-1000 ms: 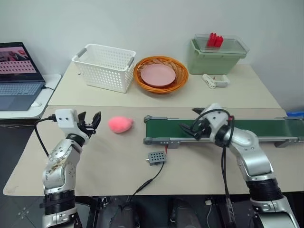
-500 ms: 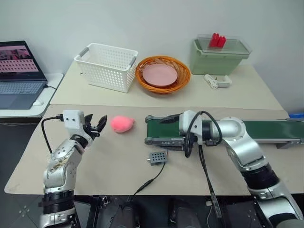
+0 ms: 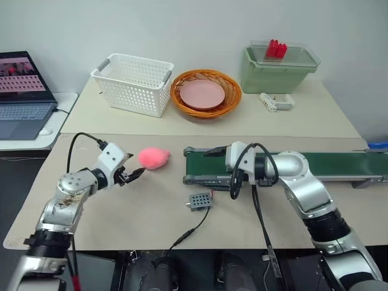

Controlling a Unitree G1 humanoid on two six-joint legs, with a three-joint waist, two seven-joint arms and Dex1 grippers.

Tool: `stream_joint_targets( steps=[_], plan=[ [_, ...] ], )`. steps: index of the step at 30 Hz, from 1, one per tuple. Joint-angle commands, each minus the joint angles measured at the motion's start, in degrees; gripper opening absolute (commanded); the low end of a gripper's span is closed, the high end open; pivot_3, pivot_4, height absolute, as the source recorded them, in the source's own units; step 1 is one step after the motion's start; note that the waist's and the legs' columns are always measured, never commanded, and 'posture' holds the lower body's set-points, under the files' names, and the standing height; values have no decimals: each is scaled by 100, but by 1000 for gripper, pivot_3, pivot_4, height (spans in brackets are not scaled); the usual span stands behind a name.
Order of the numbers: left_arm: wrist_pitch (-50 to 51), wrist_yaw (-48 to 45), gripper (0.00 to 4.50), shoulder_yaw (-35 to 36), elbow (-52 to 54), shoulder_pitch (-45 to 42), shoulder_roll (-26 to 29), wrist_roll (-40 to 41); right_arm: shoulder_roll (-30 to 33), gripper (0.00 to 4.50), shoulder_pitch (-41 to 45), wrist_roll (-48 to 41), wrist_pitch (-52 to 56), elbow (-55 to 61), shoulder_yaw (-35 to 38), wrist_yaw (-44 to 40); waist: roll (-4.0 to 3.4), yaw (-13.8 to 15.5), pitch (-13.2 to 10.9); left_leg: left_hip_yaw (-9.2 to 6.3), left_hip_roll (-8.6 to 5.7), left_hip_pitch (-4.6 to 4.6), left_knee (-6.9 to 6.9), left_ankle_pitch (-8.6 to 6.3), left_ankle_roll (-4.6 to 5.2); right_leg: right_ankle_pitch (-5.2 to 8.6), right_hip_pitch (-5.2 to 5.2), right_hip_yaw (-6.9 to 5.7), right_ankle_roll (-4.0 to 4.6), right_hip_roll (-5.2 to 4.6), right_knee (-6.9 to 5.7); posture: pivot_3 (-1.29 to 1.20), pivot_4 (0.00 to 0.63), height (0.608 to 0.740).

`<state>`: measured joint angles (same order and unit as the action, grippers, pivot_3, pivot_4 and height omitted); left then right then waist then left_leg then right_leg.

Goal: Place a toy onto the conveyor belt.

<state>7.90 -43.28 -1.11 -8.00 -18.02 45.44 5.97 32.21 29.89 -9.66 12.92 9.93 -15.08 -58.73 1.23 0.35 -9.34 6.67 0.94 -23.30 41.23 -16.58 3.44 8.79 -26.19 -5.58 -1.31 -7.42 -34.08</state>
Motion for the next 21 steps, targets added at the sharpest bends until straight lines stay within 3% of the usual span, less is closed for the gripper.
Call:
stream_joint_targets(
  steps=[1,6,9,15,21],
  plan=[
    [-1027,-115,3333,132,-330,-173,376,-396,46,4500,-100,10,-9,240,135,115,0,0,0,0,0,1,-6,1,-2,1,-2,0,2,0,0,0,150,740],
    [-1753,580,3333,344,-354,276,260,-773,49,4500,-260,31,51,334,183,290,-2,-2,-1,2,0,5,-26,4,-6,3,-4,-1,5,-2,0,0,150,740],
    [-2064,1357,3333,300,-368,730,-289,-1086,31,4500,-320,18,89,381,197,383,-2,-10,0,5,-1,7,-29,4,-5,3,2,-2,3,-1,-1,0,150,740],
    [-2789,3478,3333,-13,-968,1250,-1176,-2479,45,4500,-255,-8,164,391,215,431,-1,-2,0,8,-3,6,-27,4,-4,-2,3,-4,-2,-1,1,0,150,740],
    [-2907,5474,3333,-327,-1465,1316,-1424,-3870,48,4500,-181,-40,232,413,221,417,-2,25,1,3,3,26,-28,2,6,-17,10,-3,17,-8,-5,0,150,740]
  ],
)
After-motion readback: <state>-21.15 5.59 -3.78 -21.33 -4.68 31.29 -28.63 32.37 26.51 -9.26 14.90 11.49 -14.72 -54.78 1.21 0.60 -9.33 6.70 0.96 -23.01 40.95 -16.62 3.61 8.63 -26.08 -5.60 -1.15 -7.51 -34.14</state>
